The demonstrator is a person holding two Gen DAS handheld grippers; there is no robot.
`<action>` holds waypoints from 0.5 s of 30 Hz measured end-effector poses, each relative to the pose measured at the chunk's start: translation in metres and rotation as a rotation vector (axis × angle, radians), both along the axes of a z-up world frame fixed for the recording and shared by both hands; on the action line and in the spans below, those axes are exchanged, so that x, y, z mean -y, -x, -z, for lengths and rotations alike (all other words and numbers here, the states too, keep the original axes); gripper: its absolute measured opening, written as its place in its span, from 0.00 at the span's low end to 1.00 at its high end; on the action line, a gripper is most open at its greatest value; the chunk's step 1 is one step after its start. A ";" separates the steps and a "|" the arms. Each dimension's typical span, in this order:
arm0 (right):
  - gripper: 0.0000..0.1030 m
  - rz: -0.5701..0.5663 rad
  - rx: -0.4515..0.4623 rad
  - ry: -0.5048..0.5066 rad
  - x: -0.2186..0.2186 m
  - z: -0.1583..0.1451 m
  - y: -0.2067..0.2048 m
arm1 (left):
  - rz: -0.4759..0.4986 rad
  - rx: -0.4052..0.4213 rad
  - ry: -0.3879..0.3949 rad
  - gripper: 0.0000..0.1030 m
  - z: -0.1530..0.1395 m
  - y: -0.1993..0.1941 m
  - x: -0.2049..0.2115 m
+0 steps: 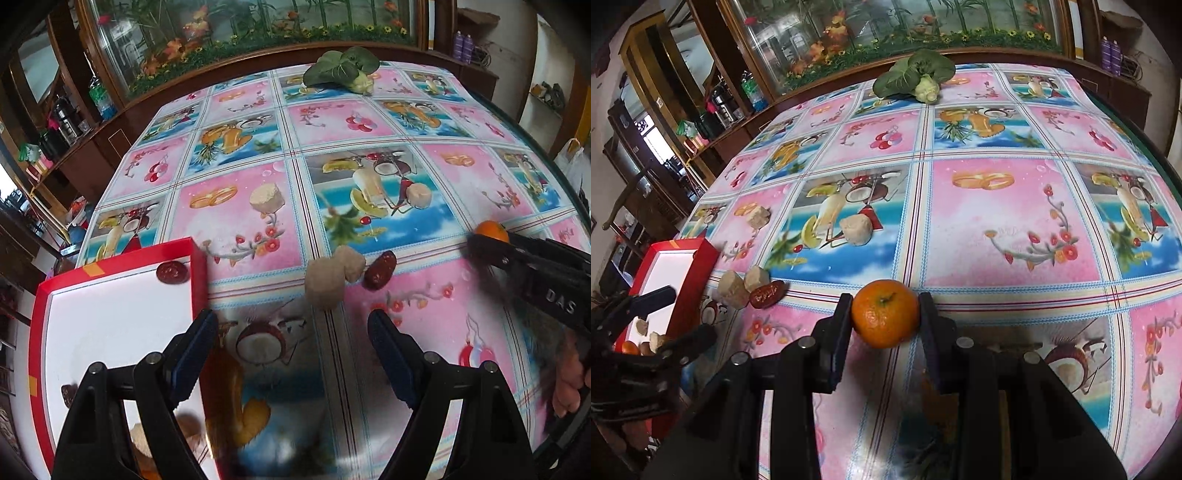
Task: Organize fruits
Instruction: 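Grasp an orange with the right tool while the left tool grasps a beige cake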
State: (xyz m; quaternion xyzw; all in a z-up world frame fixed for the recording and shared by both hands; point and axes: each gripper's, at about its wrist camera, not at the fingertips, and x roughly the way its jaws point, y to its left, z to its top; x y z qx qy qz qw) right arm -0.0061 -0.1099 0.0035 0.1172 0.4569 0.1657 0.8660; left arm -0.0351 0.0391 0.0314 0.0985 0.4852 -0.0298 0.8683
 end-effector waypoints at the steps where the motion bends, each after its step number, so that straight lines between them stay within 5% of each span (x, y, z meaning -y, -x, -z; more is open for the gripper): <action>1: 0.36 0.001 -0.002 -0.002 0.000 0.000 0.000 | 0.002 -0.005 -0.001 0.80 0.002 -0.004 0.001; 4: 0.36 -0.001 0.001 0.005 0.000 0.000 0.000 | -0.006 -0.028 -0.001 0.80 0.009 -0.013 0.001; 15: 0.36 -0.006 0.009 0.021 -0.002 0.000 0.002 | -0.004 -0.040 0.045 0.51 0.015 -0.025 0.006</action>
